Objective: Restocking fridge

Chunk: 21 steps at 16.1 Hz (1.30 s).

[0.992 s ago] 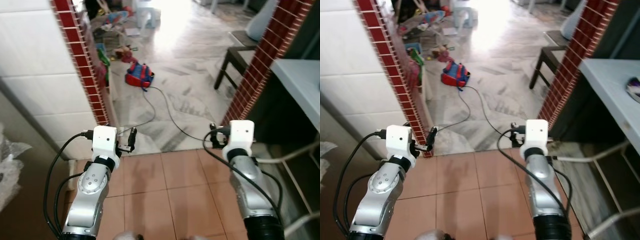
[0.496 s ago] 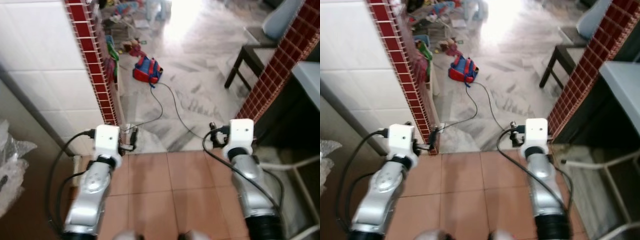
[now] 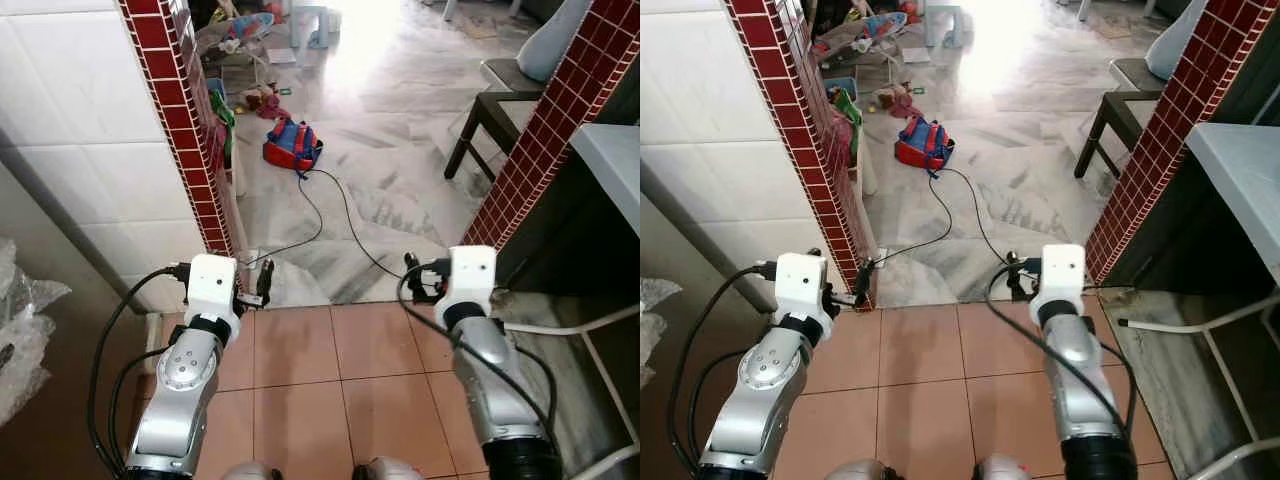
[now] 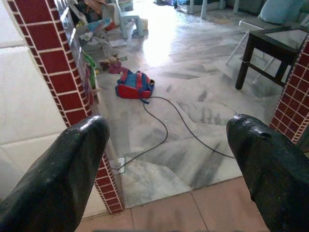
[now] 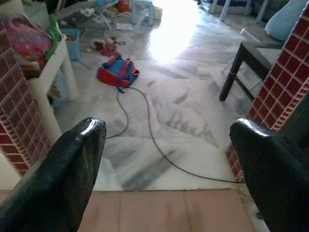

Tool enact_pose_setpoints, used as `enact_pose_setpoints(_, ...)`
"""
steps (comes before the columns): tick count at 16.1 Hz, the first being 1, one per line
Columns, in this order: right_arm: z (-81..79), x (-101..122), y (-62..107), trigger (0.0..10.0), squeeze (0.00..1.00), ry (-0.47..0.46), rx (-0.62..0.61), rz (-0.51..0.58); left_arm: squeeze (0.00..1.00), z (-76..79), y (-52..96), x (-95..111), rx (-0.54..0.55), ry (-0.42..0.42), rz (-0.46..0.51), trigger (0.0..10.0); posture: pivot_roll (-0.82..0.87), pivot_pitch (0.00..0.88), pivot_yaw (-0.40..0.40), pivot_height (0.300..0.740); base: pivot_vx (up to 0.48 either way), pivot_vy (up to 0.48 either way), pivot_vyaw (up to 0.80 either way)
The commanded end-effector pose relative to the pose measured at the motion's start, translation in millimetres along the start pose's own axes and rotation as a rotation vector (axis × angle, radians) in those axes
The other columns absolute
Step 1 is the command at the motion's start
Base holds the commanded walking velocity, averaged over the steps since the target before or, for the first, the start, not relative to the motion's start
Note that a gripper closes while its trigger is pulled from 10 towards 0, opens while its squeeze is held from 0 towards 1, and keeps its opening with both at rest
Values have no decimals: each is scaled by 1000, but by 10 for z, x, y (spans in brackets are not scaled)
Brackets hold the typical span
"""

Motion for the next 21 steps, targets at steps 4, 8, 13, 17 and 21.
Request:
enact_pose_setpoints(4,-303,73,10,10000,0,-2,182,44,0,24,-3,1,-19,-3,1,10000,-6,0,18,740,245,0,0)
enact_pose_setpoints(8,-276,27,38,10000,0,-46,190,15,0,33,-8,7,-27,-7,5,10000,-4,0,17,740,124,0,0)
enact_pose_setpoints(13,-201,20,-23,10000,0,-46,91,10,0,50,-17,24,-28,-19,9,10000,0,0,16,740,0,0,0)
enact_pose_setpoints(17,-110,47,-4,10000,0,9,45,26,0,50,-11,18,-28,-22,4,10000,-4,8,17,740,0,0,0)
enact_pose_setpoints(21,-77,66,-45,10000,0,-17,29,8,0,62,-29,36,-40,-6,16,10000,-11,19,18,740,0,0,-397)
Point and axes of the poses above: a point about 5 cm out from each wrist's last joint towards the gripper, its own y axis pointing back from the gripper into the wrist, its own x axis along the axis of the wrist's last joint, z = x × y, the point moved 1 cm from there along -y, pointing out of the wrist towards the gripper, and after that the axes turned 15 degrees about -y, right-handed, at the moved point
